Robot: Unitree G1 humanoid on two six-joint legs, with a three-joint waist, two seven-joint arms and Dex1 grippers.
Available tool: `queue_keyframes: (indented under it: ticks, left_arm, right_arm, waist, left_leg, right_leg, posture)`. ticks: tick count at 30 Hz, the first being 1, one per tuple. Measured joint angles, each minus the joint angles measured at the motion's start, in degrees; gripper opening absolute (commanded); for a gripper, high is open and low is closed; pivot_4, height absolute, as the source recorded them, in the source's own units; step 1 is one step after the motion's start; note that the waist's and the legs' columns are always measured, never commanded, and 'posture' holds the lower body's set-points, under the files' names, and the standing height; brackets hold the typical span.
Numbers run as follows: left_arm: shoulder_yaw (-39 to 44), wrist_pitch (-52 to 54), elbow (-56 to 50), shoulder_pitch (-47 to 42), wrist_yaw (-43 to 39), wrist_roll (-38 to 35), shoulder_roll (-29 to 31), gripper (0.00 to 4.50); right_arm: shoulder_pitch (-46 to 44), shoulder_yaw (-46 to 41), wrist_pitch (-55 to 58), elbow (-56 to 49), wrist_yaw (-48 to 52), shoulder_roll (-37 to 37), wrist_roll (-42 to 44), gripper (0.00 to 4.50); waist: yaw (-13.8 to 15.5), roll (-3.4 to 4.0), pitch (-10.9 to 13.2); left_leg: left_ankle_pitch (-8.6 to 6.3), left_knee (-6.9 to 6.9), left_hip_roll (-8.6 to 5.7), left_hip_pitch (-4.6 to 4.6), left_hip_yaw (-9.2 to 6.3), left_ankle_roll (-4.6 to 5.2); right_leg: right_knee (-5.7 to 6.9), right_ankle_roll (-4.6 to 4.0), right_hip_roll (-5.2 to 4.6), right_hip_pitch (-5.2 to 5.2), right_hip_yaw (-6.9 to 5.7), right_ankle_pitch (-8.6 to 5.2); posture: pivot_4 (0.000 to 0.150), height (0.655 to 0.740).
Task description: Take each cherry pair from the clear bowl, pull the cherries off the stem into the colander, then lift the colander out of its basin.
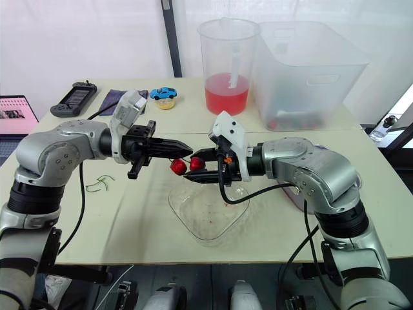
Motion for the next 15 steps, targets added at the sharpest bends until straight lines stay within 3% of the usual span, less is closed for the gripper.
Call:
queue_keyframes:
  ticks: [1, 4, 6, 15]
  left_arm:
    - [0.0, 0.0, 0.0, 0.0, -0.01, 0.01, 0.0, 0.0]
    - [0.0, -0.13, 0.03, 0.0, -0.02, 0.07, 0.0, 0.0]
    - [0.01, -0.5, 0.05, 0.0, 0.07, 0.23, -0.01, 0.0]
    - [0.06, -0.45, -0.02, 0.04, 0.18, 0.17, -0.01, 0.0]
  right_arm:
    - [0.0, -0.06, 0.0, 0.0, -0.19, 0.0, 0.18, 2.69]
    - [0.0, -0.34, 0.01, 0.0, -0.69, 0.0, 0.35, 1.91]
    - [0.01, -0.34, 0.01, 0.01, -0.77, -0.03, 0.41, 0.96]
    - [1.17, 0.18, -2.04, -1.0, 0.27, -1.45, -0.4, 0.96]
  waist:
    - [0.0, 0.0, 0.0]
    - [0.01, 0.0, 0.0]
    - [0.0, 0.0, 0.0]
    - [0.0, 0.0, 0.0]
  left_leg:
    - [0.0, 0.0, 0.0, 0.0, 0.0, 0.0]
    - [0.0, 0.0, 0.0, 0.0, 0.0, 0.0]
    - [0.0, 0.0, 0.0, 0.0, 0.0, 0.0]
    - [0.0, 0.0, 0.0, 0.0, 0.0, 0.01]
  right_leg:
    - [0.0, 0.0, 0.0, 0.0, 0.0, 0.0]
    - [0.0, 0.0, 0.0, 0.0, 0.0, 0.0]
    - [0.0, 0.0, 0.0, 0.0, 0.0, 0.0]
    - [0.0, 0.0, 0.0, 0.0, 0.0, 0.0]
  posture:
    - [0.15, 0.7337]
    - [0.15, 0.7337]
    - [0.15, 0.7337]
    - [0.15, 0.7337]
